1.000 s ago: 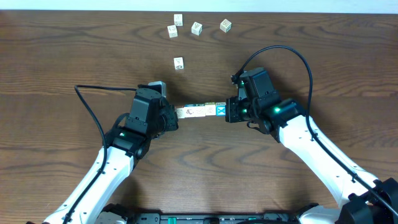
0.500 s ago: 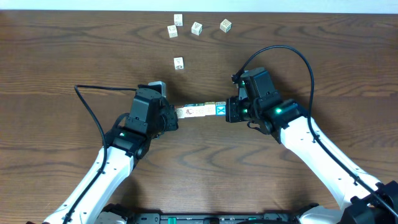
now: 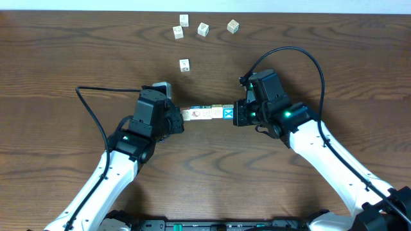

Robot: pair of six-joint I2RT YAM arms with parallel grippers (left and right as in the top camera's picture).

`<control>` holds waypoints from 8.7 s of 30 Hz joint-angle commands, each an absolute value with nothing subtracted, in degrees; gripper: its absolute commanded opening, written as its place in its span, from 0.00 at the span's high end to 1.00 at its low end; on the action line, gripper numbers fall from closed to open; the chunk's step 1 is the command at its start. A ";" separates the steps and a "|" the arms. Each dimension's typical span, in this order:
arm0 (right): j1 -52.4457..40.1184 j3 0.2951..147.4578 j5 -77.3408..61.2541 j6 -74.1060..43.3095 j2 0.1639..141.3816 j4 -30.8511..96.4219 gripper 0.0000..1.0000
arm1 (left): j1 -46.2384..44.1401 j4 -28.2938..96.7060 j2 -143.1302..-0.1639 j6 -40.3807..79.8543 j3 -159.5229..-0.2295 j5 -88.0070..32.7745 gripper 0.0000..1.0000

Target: Lift 5 blocks

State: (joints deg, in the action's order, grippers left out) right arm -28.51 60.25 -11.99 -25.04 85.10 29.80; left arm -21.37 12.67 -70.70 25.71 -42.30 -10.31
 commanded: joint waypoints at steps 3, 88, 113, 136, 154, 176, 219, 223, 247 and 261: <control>-34.68 61.93 -33.08 -25.28 84.20 27.90 0.98 | -24.56 10.26 -69.43 26.70 -46.78 -26.37 0.93; -35.94 61.93 -31.55 -25.26 82.24 27.64 0.99 | -25.15 10.70 -66.11 26.87 -46.81 -26.37 0.93; -35.94 61.93 -30.63 -25.28 82.30 27.68 0.99 | -25.15 11.99 -66.22 26.87 -46.78 -26.37 0.93; -35.94 61.93 -29.74 -25.28 82.41 27.64 0.99 | -25.19 12.19 -68.53 26.89 -46.78 -26.37 0.93; -35.94 61.93 -27.44 -25.26 83.00 27.90 0.99 | -25.21 12.19 -69.04 26.89 -46.78 -26.37 0.93; -35.94 61.91 -26.39 -25.21 85.93 28.08 0.99 | -25.50 11.92 -70.72 26.92 -46.78 -26.37 0.93; -35.92 61.91 -28.99 -24.99 87.88 28.01 0.99 | -27.24 11.94 -73.08 26.85 -46.72 -26.37 0.93; -35.81 61.91 -28.99 -24.99 87.88 28.01 0.99 | -27.24 11.94 -73.08 26.83 -46.72 -26.39 0.93; -35.44 61.91 -28.53 -24.58 87.88 27.90 0.99 | -27.24 11.94 -73.25 26.85 -45.98 -26.55 0.93; -35.44 61.91 -27.40 -24.60 87.88 27.90 0.99 | -27.24 11.29 -75.35 26.87 -45.98 -26.57 0.93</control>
